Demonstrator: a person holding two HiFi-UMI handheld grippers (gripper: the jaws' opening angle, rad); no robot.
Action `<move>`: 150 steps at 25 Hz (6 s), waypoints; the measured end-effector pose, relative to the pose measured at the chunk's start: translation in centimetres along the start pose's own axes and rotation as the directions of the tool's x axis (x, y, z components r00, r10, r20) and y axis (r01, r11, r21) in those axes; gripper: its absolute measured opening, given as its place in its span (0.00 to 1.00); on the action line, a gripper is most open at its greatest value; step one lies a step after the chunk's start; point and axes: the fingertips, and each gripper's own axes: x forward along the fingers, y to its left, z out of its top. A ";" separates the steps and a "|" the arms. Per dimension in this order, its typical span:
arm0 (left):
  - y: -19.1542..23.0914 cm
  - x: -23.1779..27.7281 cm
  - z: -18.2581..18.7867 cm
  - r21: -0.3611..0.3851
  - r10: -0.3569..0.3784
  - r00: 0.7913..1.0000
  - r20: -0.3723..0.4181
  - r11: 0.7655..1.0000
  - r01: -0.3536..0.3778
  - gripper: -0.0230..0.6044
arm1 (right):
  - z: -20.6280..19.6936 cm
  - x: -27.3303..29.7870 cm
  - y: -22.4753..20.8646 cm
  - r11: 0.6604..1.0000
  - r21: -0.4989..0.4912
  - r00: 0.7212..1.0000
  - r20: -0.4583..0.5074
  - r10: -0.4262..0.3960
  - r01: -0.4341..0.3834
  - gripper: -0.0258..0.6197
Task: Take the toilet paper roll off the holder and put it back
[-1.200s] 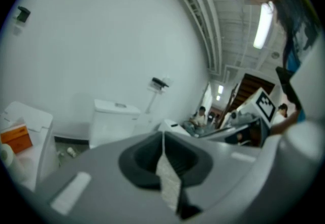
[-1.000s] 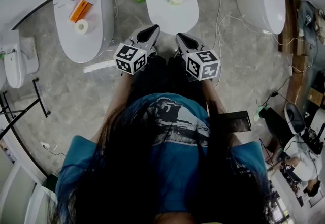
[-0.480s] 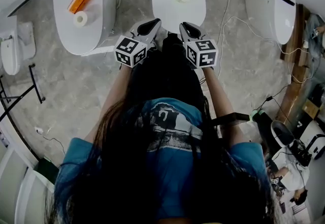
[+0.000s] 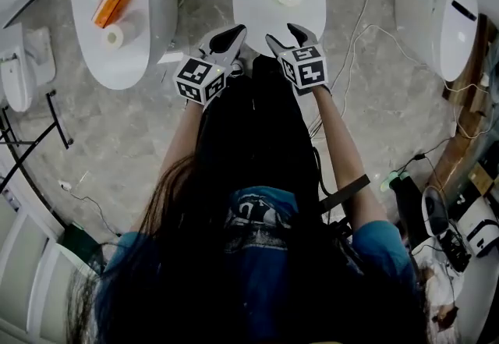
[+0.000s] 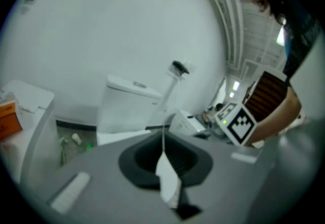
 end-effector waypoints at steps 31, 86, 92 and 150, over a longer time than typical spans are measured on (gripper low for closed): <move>6.7 15.1 -1.7 -0.047 0.043 0.996 -0.082 0.998 -0.047 0.04 | -2.6 15.3 -15.8 0.971 -0.212 0.952 -0.257 -0.168 0.114 0.72; 5.5 13.1 -0.8 -0.066 0.042 0.997 -0.069 0.997 -0.046 0.03 | 4.9 2.4 -14.2 0.979 0.203 0.996 0.088 -0.003 -0.015 0.72; 5.1 12.9 -1.1 -0.068 0.033 0.996 -0.077 0.997 -0.038 0.03 | 3.3 5.5 -15.5 0.982 0.184 0.999 0.006 -0.046 0.044 0.72; 2.5 7.6 0.0 -0.020 0.046 0.995 -0.087 0.999 -0.048 0.03 | 7.0 1.9 -10.7 0.987 -0.156 0.997 0.063 0.039 -0.029 0.72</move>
